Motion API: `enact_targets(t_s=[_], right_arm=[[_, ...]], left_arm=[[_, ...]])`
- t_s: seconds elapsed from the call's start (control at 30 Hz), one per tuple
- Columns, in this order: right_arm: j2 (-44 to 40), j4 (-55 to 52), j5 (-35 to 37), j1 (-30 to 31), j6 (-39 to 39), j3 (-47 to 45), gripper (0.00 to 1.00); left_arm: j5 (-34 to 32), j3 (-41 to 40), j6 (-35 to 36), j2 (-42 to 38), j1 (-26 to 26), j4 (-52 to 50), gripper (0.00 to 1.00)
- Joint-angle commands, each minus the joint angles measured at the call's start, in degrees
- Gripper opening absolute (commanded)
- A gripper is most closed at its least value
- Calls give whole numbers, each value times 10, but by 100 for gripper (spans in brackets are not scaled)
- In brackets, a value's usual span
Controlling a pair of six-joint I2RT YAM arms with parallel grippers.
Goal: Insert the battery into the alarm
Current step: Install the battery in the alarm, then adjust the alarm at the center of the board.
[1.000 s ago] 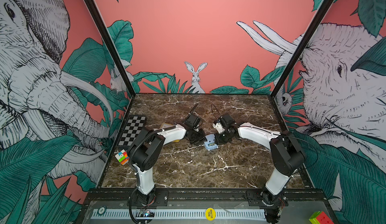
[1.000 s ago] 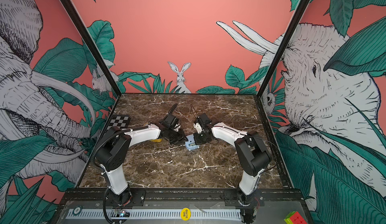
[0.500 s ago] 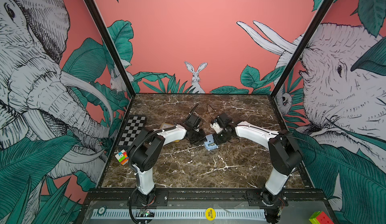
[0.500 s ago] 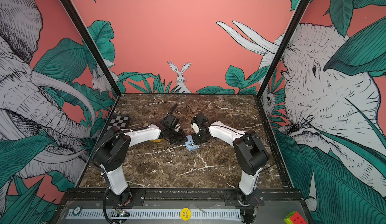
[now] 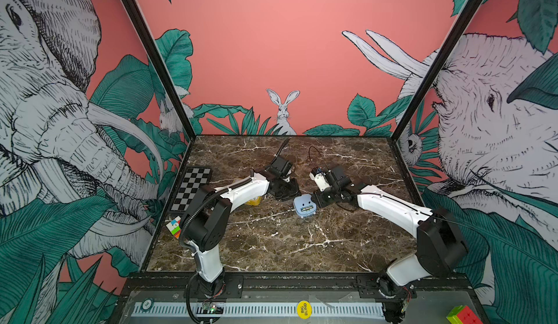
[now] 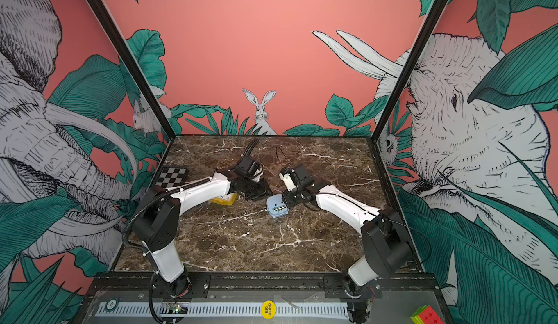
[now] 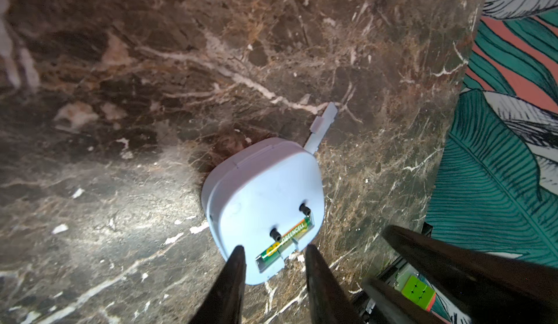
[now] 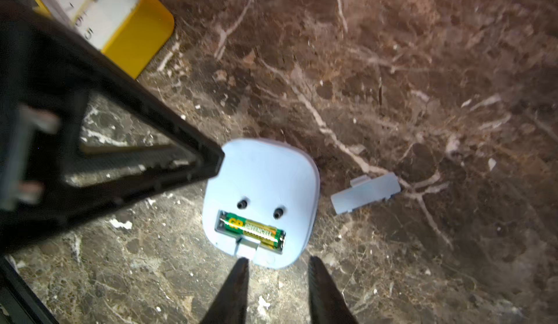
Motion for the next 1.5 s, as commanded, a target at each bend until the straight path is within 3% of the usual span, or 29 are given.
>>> enact_targets(t_s=[0.0, 0.17, 0.43, 0.97, 1.47], right_arm=[[-19, 20, 5, -3, -9, -42, 45], [-15, 13, 16, -2, -10, -59, 61], [77, -23, 16, -2, -16, -15, 69], [132, -72, 118, -2, -18, 69, 71], [174, -73, 131, -2, -16, 130, 72]], left_arm=[[36, 46, 49, 36, 11, -27, 40], [62, 123, 113, 101, 13, -86, 48], [82, 126, 131, 124, 13, -75, 58], [111, 65, 119, 95, 13, -22, 61], [106, -37, 73, 32, 7, 37, 59]])
